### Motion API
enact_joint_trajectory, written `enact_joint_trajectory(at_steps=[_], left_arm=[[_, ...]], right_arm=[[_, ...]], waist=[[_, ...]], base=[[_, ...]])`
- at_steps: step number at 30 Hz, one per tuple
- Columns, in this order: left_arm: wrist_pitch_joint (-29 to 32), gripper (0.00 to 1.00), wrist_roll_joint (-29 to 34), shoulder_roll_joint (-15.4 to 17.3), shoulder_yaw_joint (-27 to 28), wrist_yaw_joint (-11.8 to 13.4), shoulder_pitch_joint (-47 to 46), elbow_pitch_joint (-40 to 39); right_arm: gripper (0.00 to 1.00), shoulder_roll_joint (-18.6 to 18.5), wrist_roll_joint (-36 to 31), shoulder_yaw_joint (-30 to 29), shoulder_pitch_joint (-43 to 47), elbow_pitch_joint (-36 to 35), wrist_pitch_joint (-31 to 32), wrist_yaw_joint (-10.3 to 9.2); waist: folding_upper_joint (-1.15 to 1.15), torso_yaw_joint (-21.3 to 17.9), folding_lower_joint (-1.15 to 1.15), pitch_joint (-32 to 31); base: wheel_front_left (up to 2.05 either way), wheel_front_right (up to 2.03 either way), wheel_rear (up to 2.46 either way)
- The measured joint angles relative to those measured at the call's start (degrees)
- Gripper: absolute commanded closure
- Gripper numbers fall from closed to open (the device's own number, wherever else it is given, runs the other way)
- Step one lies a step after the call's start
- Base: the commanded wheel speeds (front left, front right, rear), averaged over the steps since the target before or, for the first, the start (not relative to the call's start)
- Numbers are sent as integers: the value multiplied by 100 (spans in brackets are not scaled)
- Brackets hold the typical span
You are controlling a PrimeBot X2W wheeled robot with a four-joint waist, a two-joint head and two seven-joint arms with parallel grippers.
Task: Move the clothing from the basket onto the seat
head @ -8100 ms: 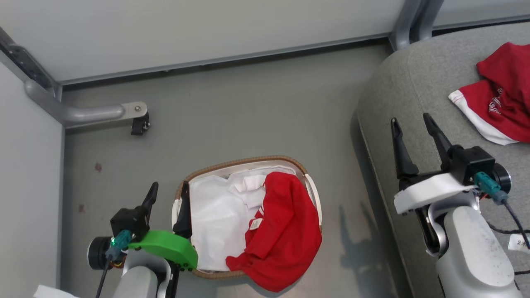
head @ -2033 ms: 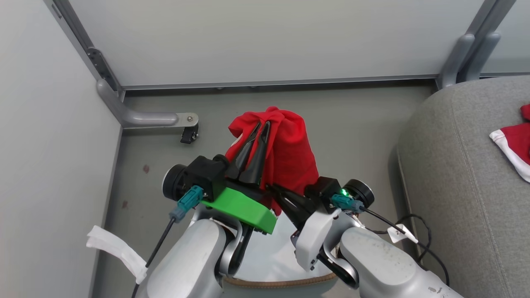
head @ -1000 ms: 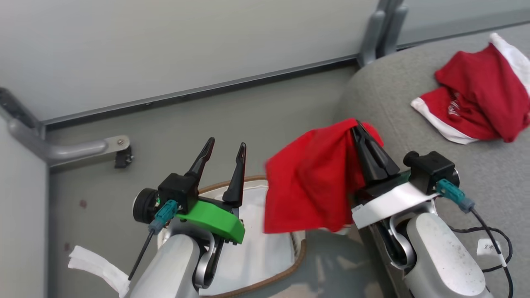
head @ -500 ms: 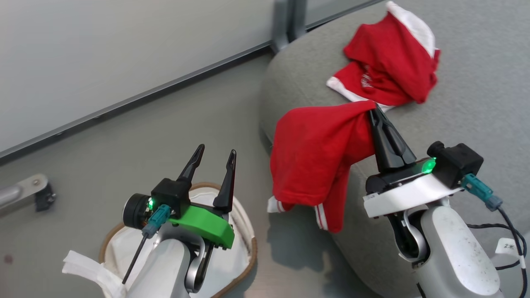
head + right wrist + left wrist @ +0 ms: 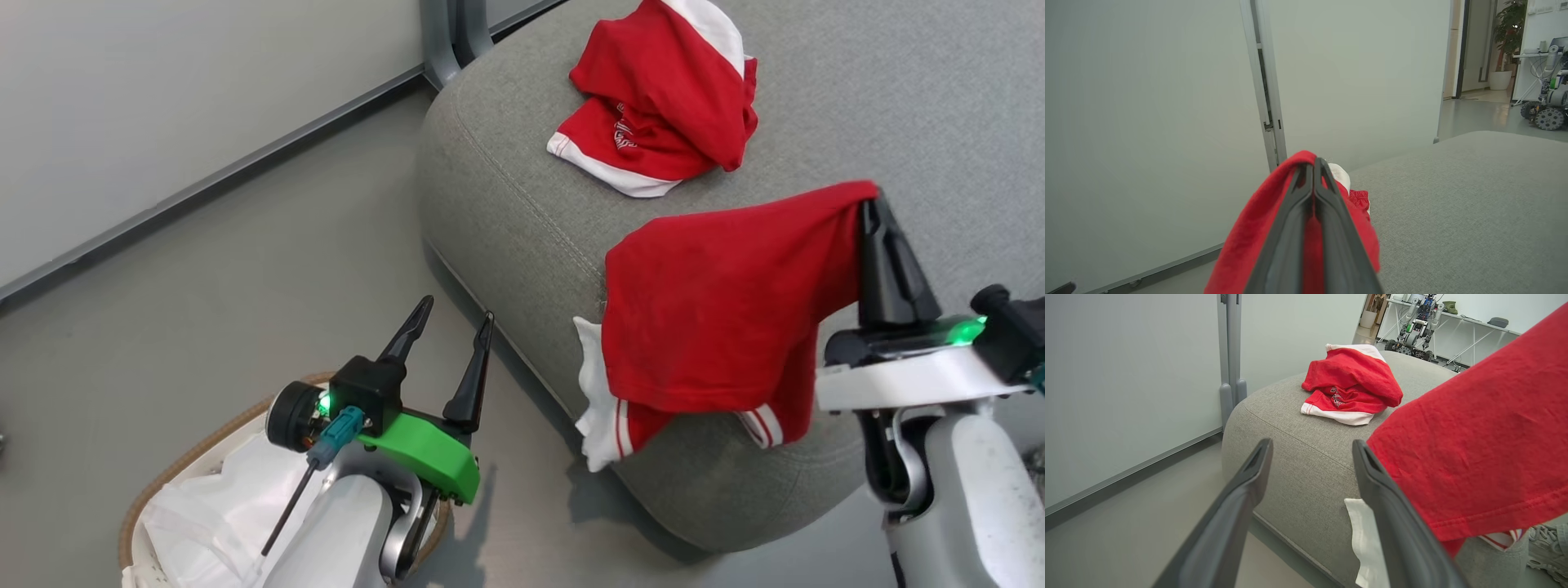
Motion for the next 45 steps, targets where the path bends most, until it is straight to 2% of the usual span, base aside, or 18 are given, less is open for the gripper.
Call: enact_joint_trajectory(at_steps=[6,11,18,25,31,35,45], left_arm=[[0,0,44,0,-52,-27,-14,25],[0,0,147,0,-21,-44,-34,-25],[0,0,337,83,13,-51,-177,-99],[-1,0,374,200,-237,-68,-600,-181],[0,0,371,361,-542,-68,-964,-207],[-1,0,335,446,-739,-68,-1200,-275],[19,0,305,556,-946,-68,-1408,-379]], right_arm=[[100,-216,-579,-308,-646,-205,0,0],[100,-854,-797,-244,-1646,-156,0,0],[100,-1664,-1192,-324,-3182,289,-1,1],[100,-2007,-1519,-801,-4129,970,-7,1],[100,-1929,-1875,-1254,-4365,1614,-7,1],[100,-1618,-2104,-1651,-4253,2089,-5,1],[100,-891,-2218,-1960,-3460,3294,-7,1]], waist=[[0,-25,0,150],[0,-19,0,312],[0,23,0,684],[0,255,0,1142],[0,534,0,1555],[0,760,0,1826],[0,1094,1,2341]], base=[[0,0,0],[0,0,0],[0,0,0],[0,0,0],[0,0,0],[0,0,0],[0,0,0]])
